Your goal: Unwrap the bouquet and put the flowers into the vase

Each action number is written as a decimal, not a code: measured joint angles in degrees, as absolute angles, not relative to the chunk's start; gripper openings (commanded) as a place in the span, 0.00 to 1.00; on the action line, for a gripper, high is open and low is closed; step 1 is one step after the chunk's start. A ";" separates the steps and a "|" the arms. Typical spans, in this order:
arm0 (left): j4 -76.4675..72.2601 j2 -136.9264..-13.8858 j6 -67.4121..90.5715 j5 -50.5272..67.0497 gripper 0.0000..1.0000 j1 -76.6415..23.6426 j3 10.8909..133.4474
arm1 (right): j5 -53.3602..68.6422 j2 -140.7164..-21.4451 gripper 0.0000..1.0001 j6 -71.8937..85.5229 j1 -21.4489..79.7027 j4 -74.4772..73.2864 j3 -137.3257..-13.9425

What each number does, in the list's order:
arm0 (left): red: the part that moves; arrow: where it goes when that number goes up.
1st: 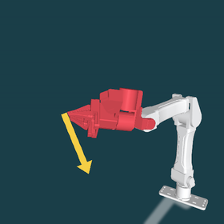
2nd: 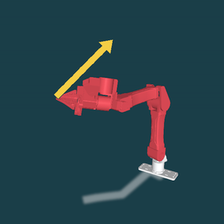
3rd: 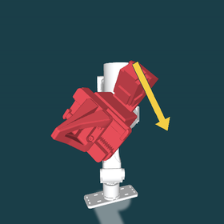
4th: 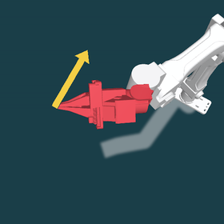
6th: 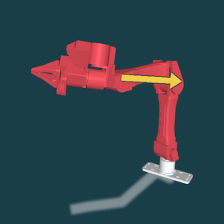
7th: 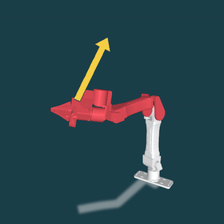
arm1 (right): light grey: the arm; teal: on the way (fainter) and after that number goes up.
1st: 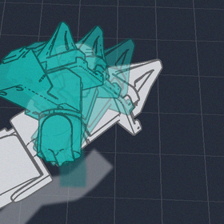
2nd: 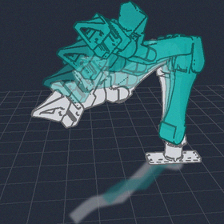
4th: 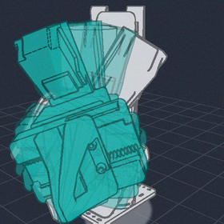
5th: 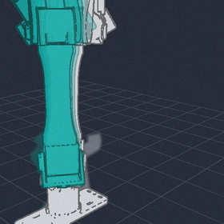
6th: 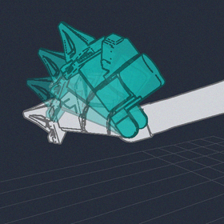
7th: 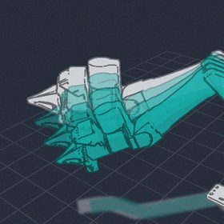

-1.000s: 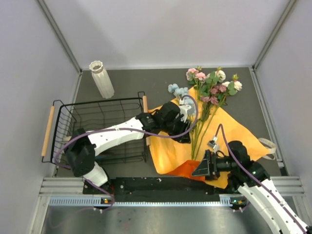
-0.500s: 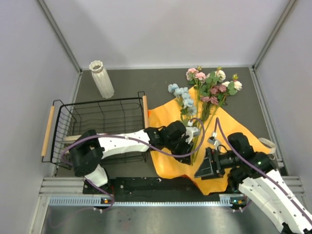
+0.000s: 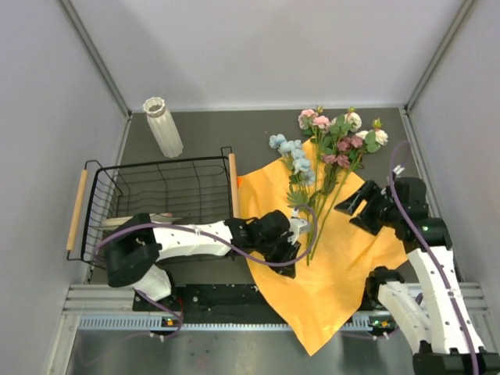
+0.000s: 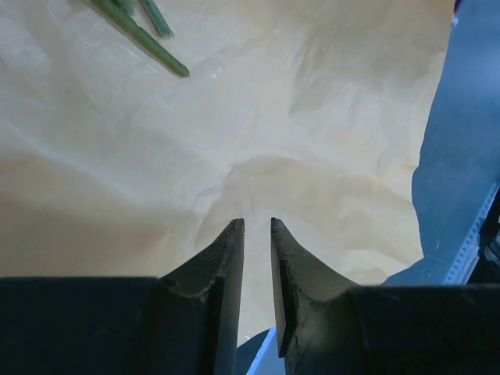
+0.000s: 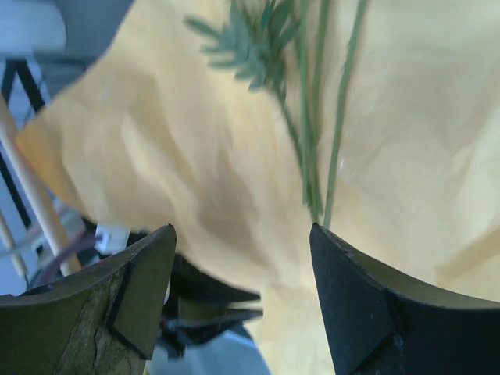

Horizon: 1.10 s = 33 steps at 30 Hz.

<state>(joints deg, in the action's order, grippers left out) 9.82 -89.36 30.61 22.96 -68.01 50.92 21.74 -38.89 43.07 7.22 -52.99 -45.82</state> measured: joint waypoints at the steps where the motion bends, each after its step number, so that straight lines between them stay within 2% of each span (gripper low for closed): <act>1: 9.85 -88.88 30.83 22.39 0.30 -68.03 50.74 | 20.95 -39.66 0.62 42.89 4.32 -51.59 -45.74; 3: 9.87 -87.66 31.18 21.15 0.37 -68.03 50.74 | 20.03 -42.33 0.49 41.60 1.28 -48.10 -45.45; 13: 15.33 -85.30 29.30 16.73 0.66 -67.33 62.85 | 14.20 -70.48 0.43 37.32 0.47 -30.24 -46.28; 16: 17.15 -84.47 28.77 15.53 0.67 -66.72 66.46 | 12.82 -78.32 0.34 37.04 -1.28 -27.68 -50.89; 26: 20.36 -77.76 28.40 11.84 0.68 -66.35 68.31 | 14.98 -98.21 0.37 36.10 -4.82 -19.86 -63.72; 33: 21.30 -72.93 28.40 9.74 0.68 -66.28 68.31 | 16.10 -104.47 0.33 34.92 -5.41 -19.11 -66.87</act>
